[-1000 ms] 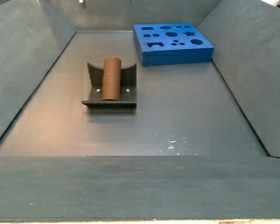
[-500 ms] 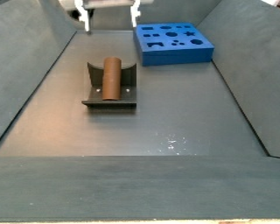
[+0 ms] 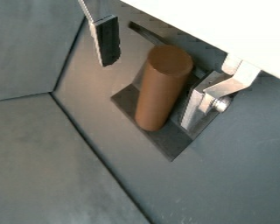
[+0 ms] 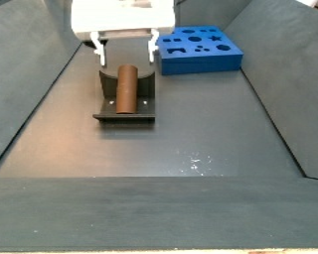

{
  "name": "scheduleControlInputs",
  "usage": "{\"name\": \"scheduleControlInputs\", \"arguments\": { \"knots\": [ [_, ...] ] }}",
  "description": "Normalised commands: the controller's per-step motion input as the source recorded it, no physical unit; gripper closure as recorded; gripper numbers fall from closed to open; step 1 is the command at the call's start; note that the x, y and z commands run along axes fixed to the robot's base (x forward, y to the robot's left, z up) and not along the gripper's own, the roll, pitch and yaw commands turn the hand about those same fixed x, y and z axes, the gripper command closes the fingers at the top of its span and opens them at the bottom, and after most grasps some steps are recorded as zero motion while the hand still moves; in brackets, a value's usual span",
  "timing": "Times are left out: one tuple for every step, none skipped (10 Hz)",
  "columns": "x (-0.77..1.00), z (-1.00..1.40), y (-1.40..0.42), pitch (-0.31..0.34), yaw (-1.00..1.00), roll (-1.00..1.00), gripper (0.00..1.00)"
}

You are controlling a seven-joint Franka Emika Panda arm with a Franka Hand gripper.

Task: Pick up the round object. Move up. Place the round object on the fixture. Regrasp the round object. Move to above the board. Insert the round object.
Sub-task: Regrasp the round object.

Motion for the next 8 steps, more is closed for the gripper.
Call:
{"name": "scheduleControlInputs", "arguments": {
  "knots": [
    [0.1,-0.78,0.01,-0.038,-0.04,0.11,0.0],
    [0.09,-0.65,0.01,-0.018,-0.03,0.11,0.0],
    [0.08,-0.56,0.01,-0.008,-0.03,0.11,0.0],
    [0.08,-0.34,0.0,0.004,0.0,0.09,0.0],
    [0.07,-0.22,0.0,0.017,0.01,0.08,0.0],
    [0.02,-0.18,0.0,0.022,0.01,0.08,0.0],
    [0.01,-0.17,-0.01,0.017,0.02,0.08,0.0],
    [0.01,-0.17,-0.01,0.017,0.02,0.08,0.0]
  ]
}}
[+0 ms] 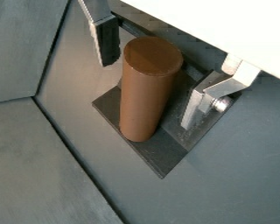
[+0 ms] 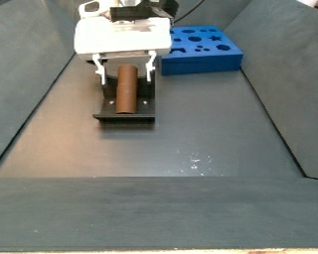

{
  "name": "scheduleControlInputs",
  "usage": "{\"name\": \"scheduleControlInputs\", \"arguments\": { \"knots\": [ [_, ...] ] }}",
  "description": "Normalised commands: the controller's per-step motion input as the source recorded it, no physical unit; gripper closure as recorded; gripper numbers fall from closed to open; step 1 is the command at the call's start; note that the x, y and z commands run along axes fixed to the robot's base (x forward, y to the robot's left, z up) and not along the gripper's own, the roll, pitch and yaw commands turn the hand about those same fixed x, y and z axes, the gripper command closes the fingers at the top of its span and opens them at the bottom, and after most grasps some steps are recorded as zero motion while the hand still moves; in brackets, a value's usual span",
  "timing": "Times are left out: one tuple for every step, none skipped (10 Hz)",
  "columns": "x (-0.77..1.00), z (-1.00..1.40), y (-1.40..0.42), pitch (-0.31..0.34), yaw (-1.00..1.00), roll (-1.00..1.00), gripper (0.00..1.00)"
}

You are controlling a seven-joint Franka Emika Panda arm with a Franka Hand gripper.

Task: Pick up the round object. Move up. Place the round object on the fixture. Regrasp the round object. Move to above the board. Insert the round object.
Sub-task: Regrasp the round object, then move to above the board.

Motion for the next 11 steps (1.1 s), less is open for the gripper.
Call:
{"name": "scheduleControlInputs", "arguments": {
  "knots": [
    [0.01,-0.17,-0.01,0.017,0.02,0.08,0.0],
    [0.0,-0.83,0.0,0.0,0.0,0.0,1.0],
    [-0.34,1.0,0.32,-0.068,-0.24,0.72,1.0],
    [-0.34,1.0,0.32,-0.067,-0.24,0.71,1.0],
    [-0.33,1.0,0.31,-0.073,-0.2,0.5,1.0],
    [-0.32,1.0,0.29,-0.072,-0.16,0.24,1.0],
    [-0.31,1.0,0.28,-0.048,-0.15,0.18,1.0],
    [-0.29,1.0,0.27,-0.013,-0.14,0.06,1.0],
    [-0.29,1.0,0.26,-0.001,-0.14,0.02,1.0],
    [-0.27,1.0,0.25,0.013,-0.12,-0.04,1.0],
    [-0.27,1.0,0.24,0.029,-0.11,-0.07,1.0]
  ]
}}
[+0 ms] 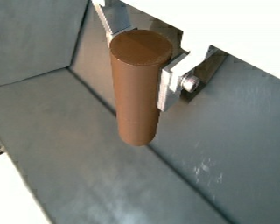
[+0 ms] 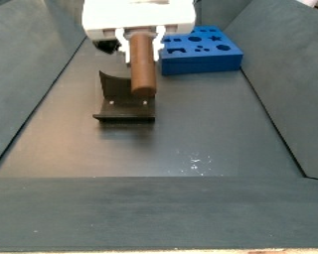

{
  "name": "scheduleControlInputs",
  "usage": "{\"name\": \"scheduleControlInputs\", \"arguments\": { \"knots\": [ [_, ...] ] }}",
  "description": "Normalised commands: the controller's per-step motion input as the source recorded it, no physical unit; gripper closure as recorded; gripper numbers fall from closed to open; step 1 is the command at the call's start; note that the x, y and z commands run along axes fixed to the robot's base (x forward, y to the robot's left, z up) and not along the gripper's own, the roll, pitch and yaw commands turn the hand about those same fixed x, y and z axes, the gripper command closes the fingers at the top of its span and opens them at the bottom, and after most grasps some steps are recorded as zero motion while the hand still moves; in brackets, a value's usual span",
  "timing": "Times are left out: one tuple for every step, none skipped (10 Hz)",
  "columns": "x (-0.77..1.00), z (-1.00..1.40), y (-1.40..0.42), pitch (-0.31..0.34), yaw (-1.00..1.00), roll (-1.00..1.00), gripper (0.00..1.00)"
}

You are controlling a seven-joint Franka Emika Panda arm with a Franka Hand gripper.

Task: Pick up the round object. Move up. Place the round object on the fixture. Regrasp the round object. Move to above the board. Insert the round object.
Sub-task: Move to above the board.

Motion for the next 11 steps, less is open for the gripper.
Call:
{"name": "scheduleControlInputs", "arguments": {
  "knots": [
    [-0.26,1.0,0.23,0.04,-0.09,-0.1,1.0],
    [-0.25,1.0,0.22,0.05,-0.07,-0.13,1.0],
    [-0.24,1.0,0.21,0.059,-0.05,-0.15,1.0],
    [-0.23,1.0,0.19,0.062,-0.04,-0.17,1.0],
    [-0.22,1.0,0.18,0.064,-0.03,-0.18,1.0],
    [-0.2,1.0,0.16,0.055,0.0,-0.17,1.0],
    [-0.19,1.0,0.14,0.046,0.0,-0.16,1.0],
    [-0.16,0.94,0.11,0.045,0.01,-0.15,1.0],
    [-0.12,0.77,0.08,0.049,0.01,-0.13,1.0],
    [-0.07,0.53,0.03,0.059,0.02,-0.12,1.0],
    [-0.06,0.41,0.02,0.07,0.02,-0.1,1.0]
  ]
}}
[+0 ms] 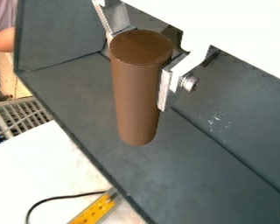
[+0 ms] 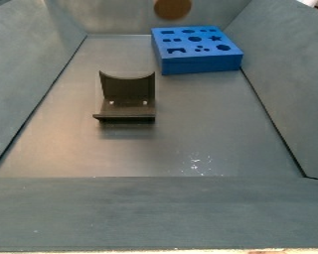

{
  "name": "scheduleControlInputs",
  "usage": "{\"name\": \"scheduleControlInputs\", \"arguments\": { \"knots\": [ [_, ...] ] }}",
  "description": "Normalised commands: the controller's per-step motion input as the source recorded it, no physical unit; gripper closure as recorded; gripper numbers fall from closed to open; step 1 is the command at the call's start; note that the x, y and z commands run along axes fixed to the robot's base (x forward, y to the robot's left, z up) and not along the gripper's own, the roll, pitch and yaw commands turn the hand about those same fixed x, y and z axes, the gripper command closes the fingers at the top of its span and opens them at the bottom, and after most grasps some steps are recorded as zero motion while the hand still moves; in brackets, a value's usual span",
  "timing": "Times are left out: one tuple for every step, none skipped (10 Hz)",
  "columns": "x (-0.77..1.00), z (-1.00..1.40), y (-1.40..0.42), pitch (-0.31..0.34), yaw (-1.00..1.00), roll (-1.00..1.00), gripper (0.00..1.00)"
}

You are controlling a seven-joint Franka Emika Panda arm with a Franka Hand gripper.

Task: Pick up the round object. Move up. Place the round object on the fixture. Regrasp the round object. Move to above the board. Insert the round object.
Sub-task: Move to above the board.

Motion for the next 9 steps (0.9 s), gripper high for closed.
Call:
{"name": "scheduleControlInputs", "arguments": {
  "knots": [
    [-0.1,-0.19,-1.0,-0.017,-0.03,-1.0,1.0],
    [-0.09,-0.22,-1.0,-0.021,-0.03,-1.0,1.0],
    [-0.09,-0.22,-1.0,-0.02,-0.03,-1.0,1.0],
    [-0.09,-0.22,-1.0,-0.018,-0.03,-1.0,1.0],
    [-0.09,-0.21,-1.0,-0.015,-0.03,-1.0,1.0],
    [-0.09,-0.21,-1.0,-0.014,-0.03,-1.0,1.0],
    [-0.08,-0.21,-1.0,-0.01,-0.03,-1.0,1.0],
    [-0.08,-0.21,-1.0,-0.007,-0.03,-1.0,1.0],
    [-0.07,-0.21,-1.0,-0.004,-0.03,-1.0,1.0]
  ]
}}
